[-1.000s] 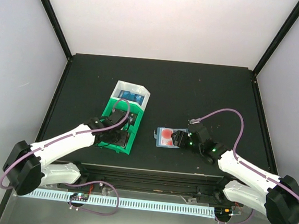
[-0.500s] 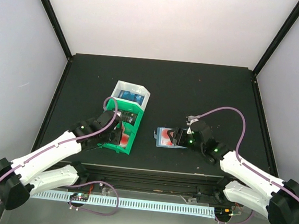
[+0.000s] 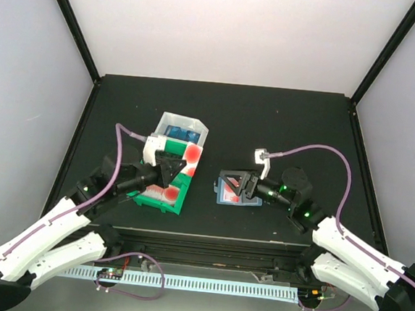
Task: Put the credit cards into the card holder
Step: Pick up the credit card from the storage box.
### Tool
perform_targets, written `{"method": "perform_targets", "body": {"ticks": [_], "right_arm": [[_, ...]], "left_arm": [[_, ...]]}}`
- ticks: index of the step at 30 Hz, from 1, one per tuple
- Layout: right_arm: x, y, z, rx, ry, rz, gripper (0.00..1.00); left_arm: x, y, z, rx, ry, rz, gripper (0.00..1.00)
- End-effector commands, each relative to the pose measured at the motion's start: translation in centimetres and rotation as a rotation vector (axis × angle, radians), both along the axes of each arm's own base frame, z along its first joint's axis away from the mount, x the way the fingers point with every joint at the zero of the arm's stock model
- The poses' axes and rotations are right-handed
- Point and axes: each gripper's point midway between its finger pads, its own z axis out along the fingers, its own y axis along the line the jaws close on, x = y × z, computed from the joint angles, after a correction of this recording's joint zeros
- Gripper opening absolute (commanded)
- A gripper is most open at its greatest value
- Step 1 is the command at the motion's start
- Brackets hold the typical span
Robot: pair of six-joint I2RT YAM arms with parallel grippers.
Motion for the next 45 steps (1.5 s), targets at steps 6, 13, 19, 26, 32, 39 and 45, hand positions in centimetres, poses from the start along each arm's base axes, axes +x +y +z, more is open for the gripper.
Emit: {"method": "perform_targets", "body": {"ticks": [6,13,19,26,32,39,45], "right_arm": [[-1.2,3.1,9.2,0.198,-0.099,0.175,0.63],[-1.9,3.7,10.6,0.277,-0.133,0.238,0.46],[-1.0,2.5,9.5,0.246,-0.115,0.133,0.48],[-0.8,0.6,10.1,0.21,-0.162,0.032,0.65],[-0.4,2.0,9.9,0.181,-0.124,0.079,0.69],[-0.4,2.9,10.3,0.225,-0.106,0.121,0.46],[-0.6,2.5,10.4,0.253,-0.097,0.112,0.12]], "left_arm": [[-3.1,-4.7,13.2,-0.442,-0.122,-0.306,0.02],[-2.3,-5.9,12.8,-0.456,-0.076,-0.326,0.02],[-1.2,-5.3,12.2,-0.426,-0.088,-0.246,0.02],[-0.7,-4.5,11.3,-0.417,-0.091,-0.191,0.02],[-1.8,-5.9,11.6,-0.441,-0.07,-0.302,0.02],[-2.6,-6.7,10.7,-0.449,-0.018,-0.367,0.01],[-2.6,-6.4,9.7,-0.435,-0.007,-0.352,0.07]]}}
